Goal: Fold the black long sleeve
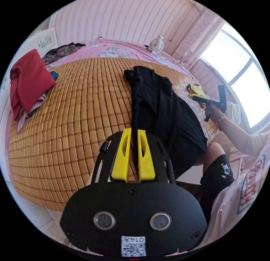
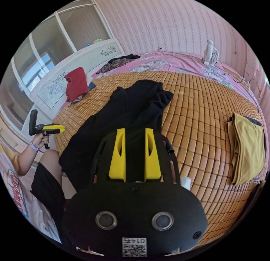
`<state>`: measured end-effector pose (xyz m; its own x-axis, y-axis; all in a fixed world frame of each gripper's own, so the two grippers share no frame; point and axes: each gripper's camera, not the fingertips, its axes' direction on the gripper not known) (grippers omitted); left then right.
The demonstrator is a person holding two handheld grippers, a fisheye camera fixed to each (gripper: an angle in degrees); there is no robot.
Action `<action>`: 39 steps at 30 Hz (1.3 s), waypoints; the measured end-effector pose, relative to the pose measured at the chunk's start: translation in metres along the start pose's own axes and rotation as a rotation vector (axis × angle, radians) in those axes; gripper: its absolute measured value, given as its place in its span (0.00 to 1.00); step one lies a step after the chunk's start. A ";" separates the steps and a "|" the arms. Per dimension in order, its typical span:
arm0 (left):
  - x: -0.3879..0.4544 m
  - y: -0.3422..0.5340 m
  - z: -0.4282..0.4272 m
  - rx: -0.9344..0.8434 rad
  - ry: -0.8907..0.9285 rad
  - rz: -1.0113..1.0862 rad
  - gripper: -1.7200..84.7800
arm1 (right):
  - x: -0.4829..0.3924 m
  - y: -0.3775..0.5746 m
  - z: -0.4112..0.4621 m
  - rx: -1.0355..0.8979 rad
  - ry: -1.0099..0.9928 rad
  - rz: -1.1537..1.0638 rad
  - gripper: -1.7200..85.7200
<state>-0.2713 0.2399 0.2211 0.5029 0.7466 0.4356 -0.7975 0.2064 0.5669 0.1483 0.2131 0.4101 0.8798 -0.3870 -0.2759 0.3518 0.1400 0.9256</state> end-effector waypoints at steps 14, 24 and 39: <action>-0.091 -0.223 0.122 0.093 0.249 -0.230 0.12 | 0.131 -0.121 0.089 0.005 -0.038 0.317 0.10; -0.072 -0.261 0.113 0.067 0.119 -0.103 0.02 | 0.138 -0.159 0.055 0.019 0.005 0.217 0.03; -0.015 -0.024 -0.024 0.133 0.312 0.133 0.07 | 0.005 0.072 -0.086 -0.049 -0.207 -0.068 0.09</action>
<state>-0.2681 0.2388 0.1838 0.2550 0.9228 0.2887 -0.7884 0.0256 0.6147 0.2056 0.2998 0.4533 0.7710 -0.5750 -0.2739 0.4278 0.1490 0.8915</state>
